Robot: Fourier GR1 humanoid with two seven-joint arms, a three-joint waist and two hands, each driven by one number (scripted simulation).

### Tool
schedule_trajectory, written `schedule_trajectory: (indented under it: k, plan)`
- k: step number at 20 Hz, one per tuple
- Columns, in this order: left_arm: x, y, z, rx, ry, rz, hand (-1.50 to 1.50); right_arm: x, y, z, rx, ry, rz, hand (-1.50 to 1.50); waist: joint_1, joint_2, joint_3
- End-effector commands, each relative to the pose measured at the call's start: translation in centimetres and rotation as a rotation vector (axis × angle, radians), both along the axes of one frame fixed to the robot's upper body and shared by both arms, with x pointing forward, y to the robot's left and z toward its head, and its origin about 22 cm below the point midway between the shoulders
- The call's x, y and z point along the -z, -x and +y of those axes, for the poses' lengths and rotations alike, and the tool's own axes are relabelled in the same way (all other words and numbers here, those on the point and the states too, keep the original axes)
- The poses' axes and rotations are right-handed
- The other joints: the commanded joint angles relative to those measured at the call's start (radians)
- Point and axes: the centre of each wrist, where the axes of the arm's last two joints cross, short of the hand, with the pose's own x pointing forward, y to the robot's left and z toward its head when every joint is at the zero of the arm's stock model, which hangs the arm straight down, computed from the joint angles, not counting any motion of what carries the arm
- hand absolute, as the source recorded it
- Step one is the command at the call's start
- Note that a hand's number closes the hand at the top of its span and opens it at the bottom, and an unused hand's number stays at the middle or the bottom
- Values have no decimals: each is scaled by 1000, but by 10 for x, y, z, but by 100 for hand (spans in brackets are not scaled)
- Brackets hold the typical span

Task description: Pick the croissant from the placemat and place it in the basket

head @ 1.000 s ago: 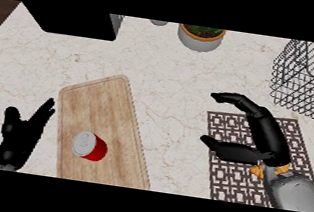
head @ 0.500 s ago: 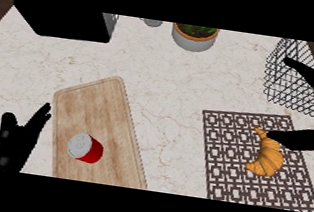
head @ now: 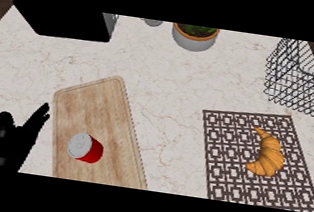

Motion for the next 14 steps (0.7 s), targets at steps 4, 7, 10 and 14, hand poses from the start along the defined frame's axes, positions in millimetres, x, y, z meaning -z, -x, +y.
schedule_trajectory:
  k: [4,7,10,14]
  plan:
    - [14,-6,-17,6,24,61,0,-48,13,-23,11,141,185,-150,14,15,-4]
    - [12,-2,-25,9,39,56,0,-48,22,-25,-9,136,220,-150,12,12,-3]
    - [-8,-10,1,19,29,55,0,-33,26,-19,-4,128,224,-150,19,13,-3]
    - [17,3,-28,21,40,53,0,-17,26,-17,1,60,190,-150,29,15,-3]
